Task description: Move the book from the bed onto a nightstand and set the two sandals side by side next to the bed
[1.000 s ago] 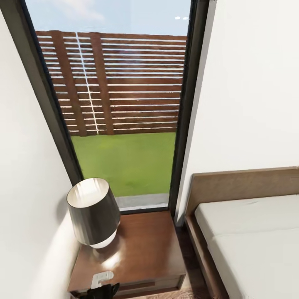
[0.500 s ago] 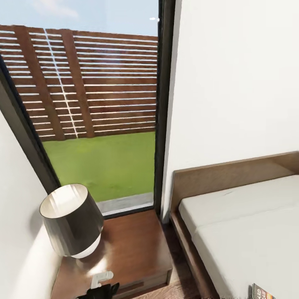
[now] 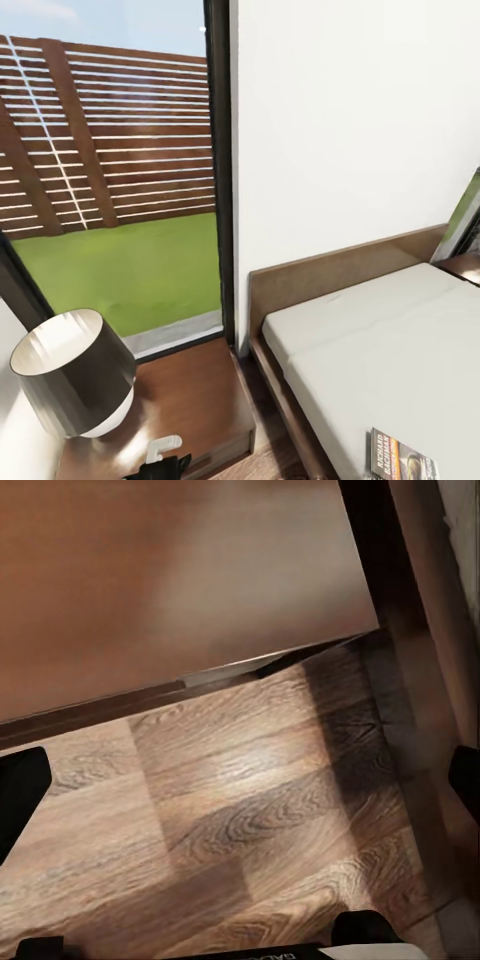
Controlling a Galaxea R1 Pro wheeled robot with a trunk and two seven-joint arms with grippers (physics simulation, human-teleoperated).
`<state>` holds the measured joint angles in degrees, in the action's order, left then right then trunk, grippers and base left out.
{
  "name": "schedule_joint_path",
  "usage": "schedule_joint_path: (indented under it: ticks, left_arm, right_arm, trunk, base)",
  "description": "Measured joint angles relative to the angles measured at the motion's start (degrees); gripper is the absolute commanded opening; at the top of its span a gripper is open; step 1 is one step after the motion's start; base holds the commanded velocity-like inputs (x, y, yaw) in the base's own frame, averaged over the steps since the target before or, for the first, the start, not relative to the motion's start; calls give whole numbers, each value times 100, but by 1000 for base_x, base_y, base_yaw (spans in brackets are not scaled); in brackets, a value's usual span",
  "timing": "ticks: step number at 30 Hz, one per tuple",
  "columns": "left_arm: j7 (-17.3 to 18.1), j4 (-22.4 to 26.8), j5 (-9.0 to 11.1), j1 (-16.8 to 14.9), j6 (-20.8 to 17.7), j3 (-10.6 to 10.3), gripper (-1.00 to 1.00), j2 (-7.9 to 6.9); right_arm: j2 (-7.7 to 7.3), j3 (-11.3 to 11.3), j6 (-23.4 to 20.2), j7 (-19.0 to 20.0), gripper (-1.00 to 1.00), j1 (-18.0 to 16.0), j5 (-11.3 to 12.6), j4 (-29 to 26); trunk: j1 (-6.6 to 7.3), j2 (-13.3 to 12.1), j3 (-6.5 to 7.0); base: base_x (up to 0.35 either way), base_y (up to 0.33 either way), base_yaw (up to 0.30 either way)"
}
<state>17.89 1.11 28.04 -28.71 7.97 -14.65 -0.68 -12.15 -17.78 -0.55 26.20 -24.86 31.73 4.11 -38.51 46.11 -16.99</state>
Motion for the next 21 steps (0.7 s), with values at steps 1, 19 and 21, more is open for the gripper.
schedule_joint_path:
  ticks: [1,19,21]
  left_arm:
    - [0,0,0,0,0,1,100,0]
    - [0,1,0,1,0,-2,100,-1]
    - [0,2,0,1,0,-4,100,-1]
  right_arm:
    - [0,0,1,0,100,0,0,0]
    - [1,-1,-1,0,100,-1,1,2]
    - [1,-1,-1,0,100,-1,4,2]
  trunk:
    - [0,0,0]
    - [0,0,0]
    - [0,0,0]
  base:
    - [0,0,-300]
    - [0,0,-265]
    - [0,0,-105]
